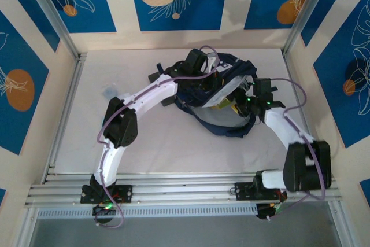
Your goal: Pack books, pencil case, and school supplies into a backpack
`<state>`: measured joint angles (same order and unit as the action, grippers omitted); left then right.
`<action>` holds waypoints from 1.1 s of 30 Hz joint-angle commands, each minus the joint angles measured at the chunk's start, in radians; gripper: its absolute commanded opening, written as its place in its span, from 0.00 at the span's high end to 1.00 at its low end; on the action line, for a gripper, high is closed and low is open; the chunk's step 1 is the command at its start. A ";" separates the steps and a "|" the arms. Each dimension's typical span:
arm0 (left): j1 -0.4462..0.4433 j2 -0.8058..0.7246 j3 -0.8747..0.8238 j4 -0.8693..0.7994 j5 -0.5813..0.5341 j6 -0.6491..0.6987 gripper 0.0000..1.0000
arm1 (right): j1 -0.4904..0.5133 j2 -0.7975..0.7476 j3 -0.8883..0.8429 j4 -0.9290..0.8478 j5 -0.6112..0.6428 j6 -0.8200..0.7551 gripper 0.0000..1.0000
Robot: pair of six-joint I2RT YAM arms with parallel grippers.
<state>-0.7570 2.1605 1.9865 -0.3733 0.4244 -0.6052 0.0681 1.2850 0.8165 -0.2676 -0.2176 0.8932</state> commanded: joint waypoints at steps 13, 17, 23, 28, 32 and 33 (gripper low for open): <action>0.007 -0.198 -0.297 0.238 -0.054 -0.041 0.41 | -0.073 -0.375 0.018 -0.426 -0.003 -0.218 0.01; 0.063 -0.302 -0.499 0.304 -0.118 -0.052 0.39 | -0.042 -0.327 0.010 -0.357 -0.049 -0.213 0.01; 0.160 -0.393 -0.749 0.419 -0.213 -0.104 0.38 | 0.079 -0.253 0.011 -0.302 -0.011 -0.182 0.07; 0.208 -0.365 -0.787 0.427 -0.337 -0.085 0.38 | 0.197 -0.224 -0.004 -0.238 0.032 -0.112 0.14; 0.225 -0.284 -0.727 0.398 -0.373 -0.082 0.40 | 0.278 -0.207 -0.022 -0.191 0.064 -0.063 0.17; 0.225 -0.261 -0.707 0.384 -0.378 -0.082 0.40 | 0.297 -0.206 -0.029 -0.181 0.073 -0.051 0.17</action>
<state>-0.5396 1.8366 1.2236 0.0143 0.1051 -0.6903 0.3305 1.0733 0.8112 -0.4942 -0.1764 0.7879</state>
